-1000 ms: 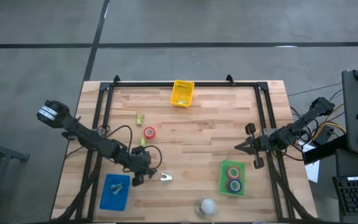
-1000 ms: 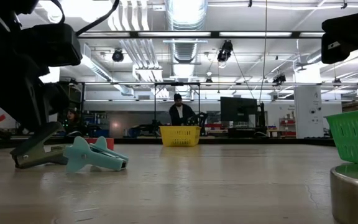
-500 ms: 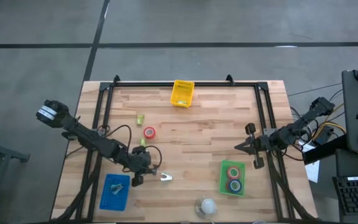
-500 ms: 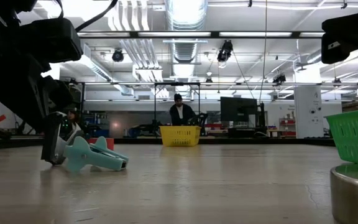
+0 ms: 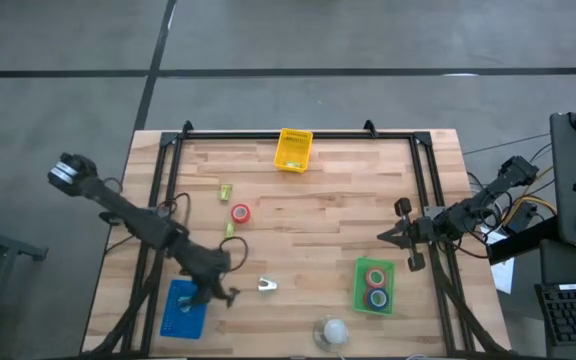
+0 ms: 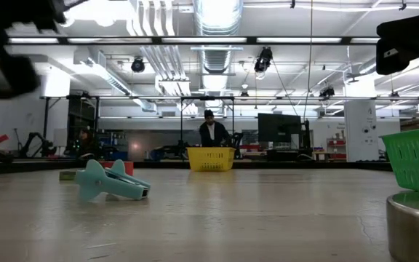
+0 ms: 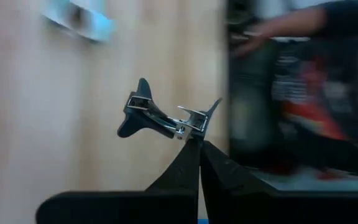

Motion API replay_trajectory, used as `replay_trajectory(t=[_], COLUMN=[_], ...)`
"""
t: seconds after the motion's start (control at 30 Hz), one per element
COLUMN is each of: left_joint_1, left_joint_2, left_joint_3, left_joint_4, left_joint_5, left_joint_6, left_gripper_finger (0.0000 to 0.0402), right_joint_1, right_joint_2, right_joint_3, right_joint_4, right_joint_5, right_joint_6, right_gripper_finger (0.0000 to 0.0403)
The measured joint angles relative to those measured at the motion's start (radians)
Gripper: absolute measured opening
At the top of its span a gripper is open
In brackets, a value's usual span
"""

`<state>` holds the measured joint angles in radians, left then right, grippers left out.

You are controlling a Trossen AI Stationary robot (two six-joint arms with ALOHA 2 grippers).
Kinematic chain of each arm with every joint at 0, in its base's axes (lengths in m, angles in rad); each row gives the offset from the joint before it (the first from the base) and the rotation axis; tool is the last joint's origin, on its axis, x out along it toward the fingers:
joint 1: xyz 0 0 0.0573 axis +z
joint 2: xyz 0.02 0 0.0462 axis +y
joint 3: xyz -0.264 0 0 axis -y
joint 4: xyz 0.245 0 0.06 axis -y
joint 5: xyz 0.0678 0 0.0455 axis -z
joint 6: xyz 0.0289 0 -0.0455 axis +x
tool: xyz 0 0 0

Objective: Pick and place Stapler, Stapler remover, tape
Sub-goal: Put the black staple remover into the blue bin

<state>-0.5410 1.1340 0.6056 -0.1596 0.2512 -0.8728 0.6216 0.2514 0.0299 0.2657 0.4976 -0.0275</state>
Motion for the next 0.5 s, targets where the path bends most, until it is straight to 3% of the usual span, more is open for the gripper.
replay_trajectory(t=[0.13,0.37,0.5], left_joint_1=[-0.070,-0.205,-0.281], left_joint_2=[-0.098,-0.220,-0.248], left_joint_3=[-0.004,-0.004,-0.006], left_joint_4=[-0.012,-0.275,-0.416], left_joint_5=[0.045,-0.098,-0.115], left_joint_6=[-0.169,-0.429,-0.590], left_gripper_finger=[0.0003,0.0004,0.0004], right_joint_1=[0.000,0.000,0.000], right_joint_2=[0.000,0.000,0.000], right_joint_3=[0.000,0.000,0.000], right_joint_4=[0.000,0.000,0.000], right_joint_5=[0.000,0.000,0.000], right_joint_6=[0.000,-0.002,-0.002], right_gripper_finger=[0.0008,0.0008,0.0008])
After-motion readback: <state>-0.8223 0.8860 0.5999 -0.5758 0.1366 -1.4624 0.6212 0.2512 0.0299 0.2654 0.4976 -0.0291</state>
